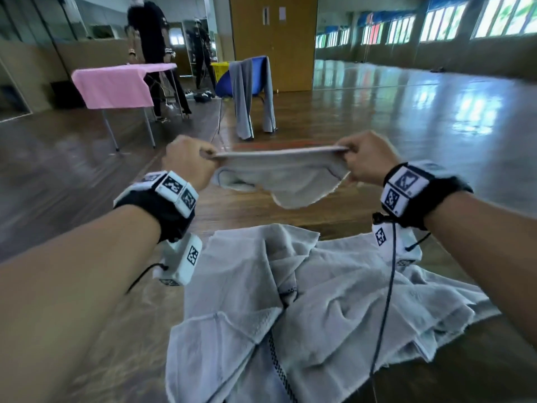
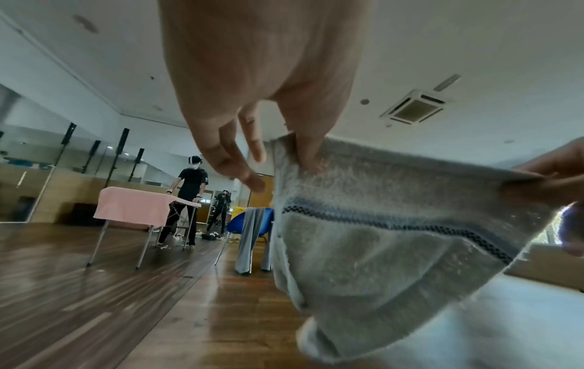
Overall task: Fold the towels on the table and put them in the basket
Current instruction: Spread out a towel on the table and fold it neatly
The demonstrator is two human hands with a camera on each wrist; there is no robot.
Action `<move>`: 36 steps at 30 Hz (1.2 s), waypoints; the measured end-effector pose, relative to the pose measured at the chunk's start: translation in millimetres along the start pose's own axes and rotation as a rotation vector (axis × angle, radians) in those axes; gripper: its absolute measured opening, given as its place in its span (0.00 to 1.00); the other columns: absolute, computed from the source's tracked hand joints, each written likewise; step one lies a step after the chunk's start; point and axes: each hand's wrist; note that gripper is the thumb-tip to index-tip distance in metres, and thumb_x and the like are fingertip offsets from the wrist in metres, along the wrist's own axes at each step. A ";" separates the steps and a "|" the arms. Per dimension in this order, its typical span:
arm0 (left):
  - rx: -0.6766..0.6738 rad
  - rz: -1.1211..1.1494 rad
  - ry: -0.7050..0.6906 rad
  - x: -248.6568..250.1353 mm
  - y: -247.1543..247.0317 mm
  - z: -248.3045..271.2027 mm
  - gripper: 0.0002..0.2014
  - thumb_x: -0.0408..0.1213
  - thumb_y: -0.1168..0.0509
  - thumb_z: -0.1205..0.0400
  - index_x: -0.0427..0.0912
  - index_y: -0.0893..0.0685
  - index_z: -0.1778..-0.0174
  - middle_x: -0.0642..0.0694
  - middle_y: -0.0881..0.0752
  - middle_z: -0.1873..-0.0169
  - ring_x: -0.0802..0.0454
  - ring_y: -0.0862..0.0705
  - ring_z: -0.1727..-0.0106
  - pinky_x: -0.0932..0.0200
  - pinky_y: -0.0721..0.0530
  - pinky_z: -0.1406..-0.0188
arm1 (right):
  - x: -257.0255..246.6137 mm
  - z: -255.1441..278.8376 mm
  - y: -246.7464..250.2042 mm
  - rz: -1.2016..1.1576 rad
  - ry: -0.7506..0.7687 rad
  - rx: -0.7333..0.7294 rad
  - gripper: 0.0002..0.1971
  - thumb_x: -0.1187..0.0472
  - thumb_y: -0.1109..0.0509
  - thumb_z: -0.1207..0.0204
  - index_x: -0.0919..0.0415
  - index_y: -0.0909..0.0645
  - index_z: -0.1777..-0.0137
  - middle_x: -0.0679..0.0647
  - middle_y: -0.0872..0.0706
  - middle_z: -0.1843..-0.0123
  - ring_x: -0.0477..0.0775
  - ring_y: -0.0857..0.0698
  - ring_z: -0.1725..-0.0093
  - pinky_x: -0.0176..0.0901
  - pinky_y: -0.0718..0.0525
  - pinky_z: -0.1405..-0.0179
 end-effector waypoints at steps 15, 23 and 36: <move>0.199 0.390 0.108 -7.3 -44.7 12.9 0.08 0.33 0.32 0.20 0.42 0.07 0.52 0.44 0.09 0.61 0.52 0.16 0.62 0.63 0.19 0.65 | 28.4 16.1 -30.0 -0.141 0.222 0.079 0.10 0.68 0.35 0.16 0.74 0.14 0.48 0.66 0.13 0.63 0.43 0.21 0.72 0.36 0.23 0.68; -0.394 0.058 0.102 -13.0 -37.1 94.3 0.06 0.34 0.29 0.18 0.37 0.08 0.51 0.51 0.20 0.76 0.58 0.28 0.77 0.73 0.33 0.83 | 52.5 95.1 -36.0 0.233 0.040 -0.347 0.16 0.69 0.33 0.18 0.57 0.11 0.65 0.52 0.17 0.71 0.53 0.21 0.68 0.33 0.30 0.70; -0.093 0.211 0.011 3.2 44.0 172.0 0.09 0.42 0.23 0.24 0.52 0.14 0.69 0.50 0.16 0.77 0.55 0.25 0.76 0.70 0.31 0.79 | 32.3 212.7 11.2 -0.311 0.011 -0.009 0.12 0.55 0.27 0.19 0.51 0.14 0.65 0.43 0.22 0.74 0.44 0.26 0.71 0.40 0.28 0.66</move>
Point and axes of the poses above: each hand's wrist, its own z-axis away from the middle knuckle, its own y-axis out of the back of the hand, x = y × z
